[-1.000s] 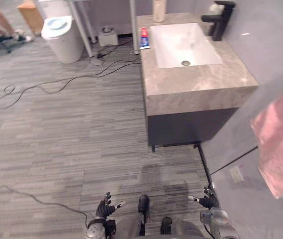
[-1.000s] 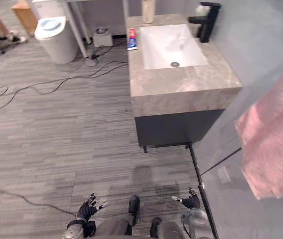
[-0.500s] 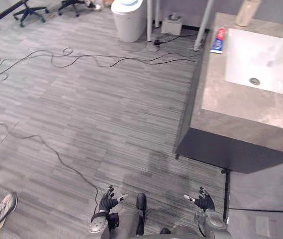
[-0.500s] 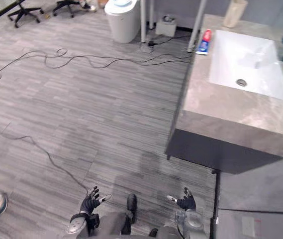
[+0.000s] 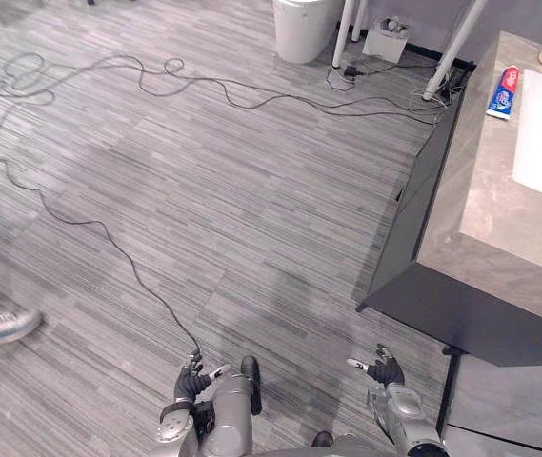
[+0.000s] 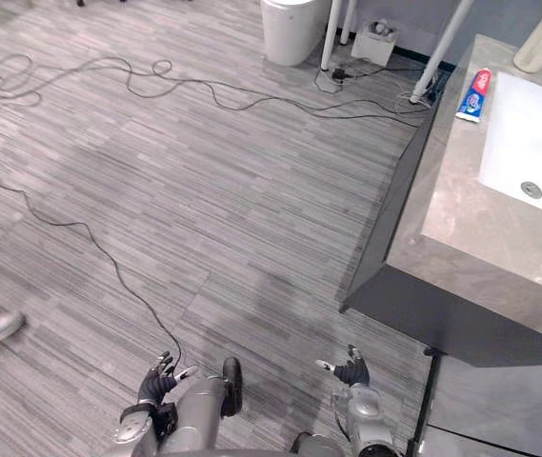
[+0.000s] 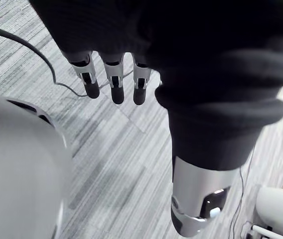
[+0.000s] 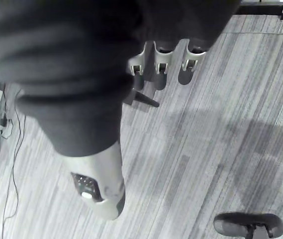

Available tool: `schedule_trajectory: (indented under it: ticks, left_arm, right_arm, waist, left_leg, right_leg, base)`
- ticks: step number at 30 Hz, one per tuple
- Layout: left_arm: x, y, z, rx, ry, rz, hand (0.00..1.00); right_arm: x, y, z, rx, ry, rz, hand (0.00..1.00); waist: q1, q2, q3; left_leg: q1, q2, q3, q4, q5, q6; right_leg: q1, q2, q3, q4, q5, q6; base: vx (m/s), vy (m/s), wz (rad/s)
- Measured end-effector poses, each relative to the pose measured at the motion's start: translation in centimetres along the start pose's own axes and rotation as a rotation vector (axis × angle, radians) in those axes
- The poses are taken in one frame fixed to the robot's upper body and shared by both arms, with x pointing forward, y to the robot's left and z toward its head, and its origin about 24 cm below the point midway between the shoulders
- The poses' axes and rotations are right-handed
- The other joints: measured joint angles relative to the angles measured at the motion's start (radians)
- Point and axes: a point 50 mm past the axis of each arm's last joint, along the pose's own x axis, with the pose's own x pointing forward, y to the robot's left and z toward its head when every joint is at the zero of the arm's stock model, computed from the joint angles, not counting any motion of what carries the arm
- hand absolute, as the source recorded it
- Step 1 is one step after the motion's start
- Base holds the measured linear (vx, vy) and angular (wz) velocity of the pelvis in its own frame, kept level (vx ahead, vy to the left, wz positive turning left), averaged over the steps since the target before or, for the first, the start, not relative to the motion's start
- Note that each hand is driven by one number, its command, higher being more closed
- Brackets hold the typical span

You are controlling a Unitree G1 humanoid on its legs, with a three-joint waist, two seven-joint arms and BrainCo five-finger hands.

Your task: Organize washtable

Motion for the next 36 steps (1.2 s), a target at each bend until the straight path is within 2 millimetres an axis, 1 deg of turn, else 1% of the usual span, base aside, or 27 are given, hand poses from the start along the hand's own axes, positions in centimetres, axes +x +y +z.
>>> schedule_trajectory:
  ticks: [2, 4, 6, 8, 10, 12, 13, 14, 15, 16, 17, 18, 19, 20, 21, 22, 24, 25, 28, 29, 30, 31, 32, 33, 34, 35, 36]
  left_arm:
    - [-0.1, 0.3, -0.2, 0.012, 0.009, 0.004, 0.0]
    - [-0.4, 0.8, -0.8, 0.02, 0.031, 0.013, 0.0]
    - [-0.5, 0.8, -0.8, 0.017, 0.031, 0.013, 0.0]
    - [-0.3, 0.5, -0.5, 0.012, 0.022, 0.007, 0.0]
    - [-0.3, 0.2, -0.5, 0.005, 0.02, 0.003, 0.0]
    - [-0.3, 0.2, -0.5, 0.006, 0.02, 0.003, 0.0]
    - [-0.3, 0.2, -0.5, 0.005, 0.022, 0.001, 0.0]
    - [-0.3, 0.1, -0.6, 0.004, 0.023, 0.001, 0.0]
    - [-0.3, 0.1, -0.6, 0.003, 0.023, 0.0, 0.0]
    - [-0.3, -0.1, -0.6, -0.003, 0.023, -0.004, 0.0]
    - [-0.4, -0.2, -0.6, -0.005, 0.024, -0.005, 0.0]
    - [-0.5, -0.3, -0.9, -0.02, 0.03, -0.001, 0.0]
    - [-0.8, -0.7, -1.3, -0.069, 0.045, 0.012, 0.0]
    - [-1.0, -0.8, -1.5, -0.082, 0.045, 0.014, 0.0]
    - [-1.4, -0.8, -1.7, -0.093, 0.043, 0.018, 0.0]
    - [-1.4, -0.9, -1.9, -0.099, 0.053, 0.019, 0.0]
    - [-1.3, -1.1, -1.4, -0.102, 0.037, 0.012, 0.0]
    - [-1.2, -1.1, -1.2, -0.099, 0.027, 0.01, 0.0]
    - [-0.7, -1.3, -0.3, -0.101, -0.001, 0.003, 0.0]
    - [-0.7, -1.3, -0.1, -0.1, -0.009, 0.003, 0.0]
    - [-0.7, -1.2, 0.0, -0.107, -0.015, 0.009, 0.0]
    - [-0.7, -1.3, -0.1, -0.112, -0.012, 0.01, 0.0]
    - [-0.8, -1.0, -0.4, -0.106, -0.005, 0.017, 0.0]
    - [-0.7, -0.5, -0.2, -0.093, -0.012, 0.027, 0.0]
    - [-0.7, -0.4, -0.1, -0.094, -0.018, 0.029, 0.0]
    - [-0.7, -0.4, -0.1, -0.1, -0.019, 0.034, 0.0]
    - [-0.8, -0.4, -0.2, -0.1, -0.017, 0.032, 0.0]
  right_arm:
    - [-0.1, 0.4, -0.2, -0.013, 0.007, 0.028, 0.0]
    - [-0.2, 0.8, -0.2, -0.026, 0.006, 0.046, 0.0]
    - [-0.3, 0.7, -0.5, -0.023, 0.009, 0.043, 0.0]
    - [-0.3, 0.6, -0.6, -0.032, 0.01, 0.042, 0.0]
    - [-0.3, 0.6, -0.6, -0.031, 0.005, 0.041, 0.0]
    - [-0.3, 0.4, -0.6, -0.038, 0.003, 0.039, 0.0]
    - [-0.4, 0.2, -0.7, -0.041, 0.007, 0.035, 0.0]
    - [-0.4, 0.2, -0.8, -0.04, 0.009, 0.034, 0.0]
    - [-0.5, 0.0, -0.8, -0.035, 0.007, 0.03, 0.0]
    - [-0.7, -0.2, -1.4, -0.024, 0.02, 0.021, 0.0]
    - [-0.8, -0.2, -1.5, -0.023, 0.022, 0.021, 0.0]
    - [-1.0, -0.1, -1.9, -0.018, 0.031, 0.021, 0.0]
    - [-1.0, -0.4, -1.1, -0.023, -0.005, 0.017, 0.0]
    - [-1.0, -0.4, -0.6, -0.021, -0.027, 0.016, 0.0]
    - [-0.9, -0.2, 0.1, -0.017, -0.059, 0.02, 0.0]
    - [-1.0, 0.6, 0.2, -0.006, -0.064, 0.041, 0.0]
    - [-1.2, 1.4, -0.1, 0.022, -0.05, 0.054, 0.0]
    - [-1.2, 1.5, -0.2, 0.028, -0.047, 0.058, 0.0]
    - [-1.2, 1.7, 0.0, 0.05, -0.049, 0.058, 0.0]
    - [-1.1, 1.6, -0.1, 0.056, -0.046, 0.05, 0.0]
    - [-1.1, 1.2, -0.4, 0.062, -0.035, 0.036, 0.0]
    - [-1.2, 1.0, -0.8, 0.057, -0.023, 0.031, 0.0]
    - [-1.3, 0.8, -1.4, 0.05, 0.003, 0.028, 0.0]
    - [-1.6, 1.6, -1.8, 0.066, 0.014, 0.047, 0.0]
    - [-1.7, 1.9, -1.9, 0.072, 0.014, 0.051, 0.0]
    - [-1.8, 2.1, -1.9, 0.065, 0.01, 0.064, 0.0]
    - [-1.7, 2.2, -1.6, 0.056, 0.002, 0.069, 0.0]
  waist:
    - [-0.008, 0.001, -0.001]
    - [-0.02, -0.001, -0.002]
    - [-0.023, 0.014, 0.003]
    - [-0.03, 0.018, 0.01]
    - [-0.042, 0.022, 0.014]
    - [-0.053, 0.034, 0.02]
    - [-0.058, 0.015, 0.014]
    - [-0.068, 0.022, 0.018]
    - [-0.079, 0.013, 0.011]
    - [-0.084, 0.03, 0.013]
    - [-0.082, 0.028, 0.012]
    - [-0.086, 0.018, 0.006]
    - [-0.09, 0.069, 0.009]
    - [-0.083, 0.079, 0.006]
    - [-0.066, 0.092, 0.007]
    - [-0.06, 0.09, 0.009]
    - [-0.04, 0.081, 0.014]
    - [-0.035, 0.077, 0.014]
    - [-0.017, 0.058, 0.019]
    - [-0.02, 0.057, 0.022]
    - [-0.017, 0.052, 0.024]
    - [-0.017, 0.058, 0.021]
    - [-0.014, 0.039, 0.018]
    - [-0.02, 0.017, 0.006]
    - [-0.017, 0.006, -0.001]
    - [-0.017, -0.006, -0.008]
    - [-0.016, -0.002, -0.005]
  left_leg:
    - [0.032, -0.014, -0.001, -0.004, -0.026, 0.019]
    - [0.083, -0.036, -0.013, -0.032, -0.04, 0.033]
    - [0.166, -0.06, -0.024, -0.084, -0.052, 0.048]
    - [0.223, -0.075, -0.032, -0.121, -0.052, 0.048]
    - [0.275, -0.098, -0.044, -0.17, -0.053, 0.052]
    - [0.345, -0.122, -0.06, -0.233, -0.051, 0.056]
    - [0.388, -0.15, -0.085, -0.273, -0.053, 0.054]
    - [0.407, -0.159, -0.1, -0.287, -0.057, 0.046]
    - [0.447, -0.164, -0.129, -0.3, -0.078, 0.01]
    - [0.457, -0.163, -0.138, -0.259, -0.094, -0.019]
    - [0.454, -0.162, -0.139, -0.236, -0.096, -0.024]
    - [0.424, -0.169, -0.111, -0.089, -0.119, -0.064]
    - [0.342, -0.116, -0.083, 0.162, -0.104, -0.094]
    - [0.296, -0.077, -0.06, 0.283, -0.06, -0.125]
    - [0.219, 0.012, -0.015, 0.484, -0.073, -0.101]
    - [0.173, 0.078, -0.012, 0.586, -0.084, -0.093]
    - [0.108, 0.133, -0.052, 0.605, -0.084, -0.092]
    - [0.079, 0.142, -0.071, 0.585, -0.085, -0.093]
    - [-0.033, 0.149, -0.151, 0.329, -0.093, -0.119]
    - [-0.061, 0.131, -0.205, 0.201, -0.076, -0.146]
    - [-0.061, 0.107, -0.28, 0.038, -0.032, -0.195]
    - [-0.047, 0.1, -0.316, -0.026, 0.033, -0.219]
    - [-0.015, 0.082, -0.296, -0.026, 0.13, -0.18]
    - [-0.01, 0.071, -0.246, 0.0, 0.083, -0.169]
    - [-0.007, 0.072, -0.225, 0.023, 0.068, -0.149]
    - [0.01, 0.077, -0.183, 0.075, 0.014, -0.115]
    - [0.048, 0.084, -0.129, 0.097, -0.034, -0.091]
  right_leg:
    - [-0.095, -0.024, 0.051, 0.191, 0.038, -0.08]
    - [-0.156, -0.007, 0.081, 0.292, 0.021, -0.064]
    - [-0.242, 0.056, 0.086, 0.343, -0.047, -0.044]
    - [-0.296, 0.091, 0.013, 0.262, -0.069, -0.021]
    - [-0.354, 0.12, -0.054, 0.121, -0.058, -0.019]
    - [-0.374, 0.187, -0.099, -0.138, 0.026, -0.029]
    - [-0.391, 0.211, -0.092, -0.212, 0.079, -0.059]
    - [-0.397, 0.218, -0.089, -0.212, 0.091, -0.079]
    - [-0.392, 0.238, -0.101, -0.189, 0.106, -0.118]
    - [-0.371, 0.263, -0.144, -0.177, 0.122, -0.171]
    - [-0.361, 0.268, -0.159, -0.18, 0.124, -0.183]
    - [-0.292, 0.301, -0.2, -0.222, 0.138, -0.254]
    - [-0.229, 0.341, -0.186, -0.272, 0.134, -0.297]
    - [-0.205, 0.357, -0.16, -0.293, 0.129, -0.286]
    - [-0.163, 0.38, -0.117, -0.3, 0.109, -0.276]
    - [-0.108, 0.386, -0.084, -0.306, 0.088, -0.265]
    - [-0.025, 0.383, -0.012, -0.341, 0.065, -0.235]
    - [-0.003, 0.379, 0.01, -0.358, 0.061, -0.227]
    - [0.056, 0.336, 0.118, -0.377, 0.043, -0.163]
    - [0.072, 0.313, 0.157, -0.369, 0.018, -0.128]
    - [0.085, 0.287, 0.207, -0.349, -0.017, -0.088]
    - [0.087, 0.28, 0.232, -0.334, -0.035, -0.064]
    - [0.096, 0.256, 0.291, -0.304, -0.065, -0.029]
    - [0.087, 0.223, 0.326, -0.287, -0.065, -0.031]
    - [0.079, 0.216, 0.34, -0.269, -0.058, -0.028]
    - [0.071, 0.199, 0.359, -0.226, -0.046, -0.015]
    - [0.049, 0.18, 0.378, -0.143, -0.038, 0.001]
  base:
    - [0.22, 0.243, 0.09]
    - [0.25, 0.228, 0.12]
    - [0.31, 0.238, 0.14]
    - [0.26, 0.156, 0.31]
    - [0.31, 0.155, 0.27]
    - [0.39, 0.162, 0.33]
    - [0.48, 0.151, 0.44]
    - [0.45, 0.101, 0.76]
    - [0.66, 0.091, 0.85]
    - [0.49, 0.055, 0.77]
    - [0.61, 0.046, 0.65]
    - [0.46, 0.025, 0.4]
    - [0.57, 0.079, 0.21]
    - [0.57, 0.137, -0.45]
    - [0.57, 0.153, -0.82]
    - [0.66, 0.145, -0.84]
    - [0.49, 0.121, -0.76]
    - [0.43, 0.184, -0.99]
    - [0.45, 0.289, -1.0]
    - [0.45, 0.369, -0.95]
    - [0.45, 0.384, -1.03]
    - [0.44, 0.397, -1.16]
    - [0.55, 0.477, -0.93]
    - [0.46, 0.398, -0.87]
    - [0.47, 0.382, -0.83]
    - [0.39, 0.354, -1.07]
    - [0.44, 0.414, -1.14]
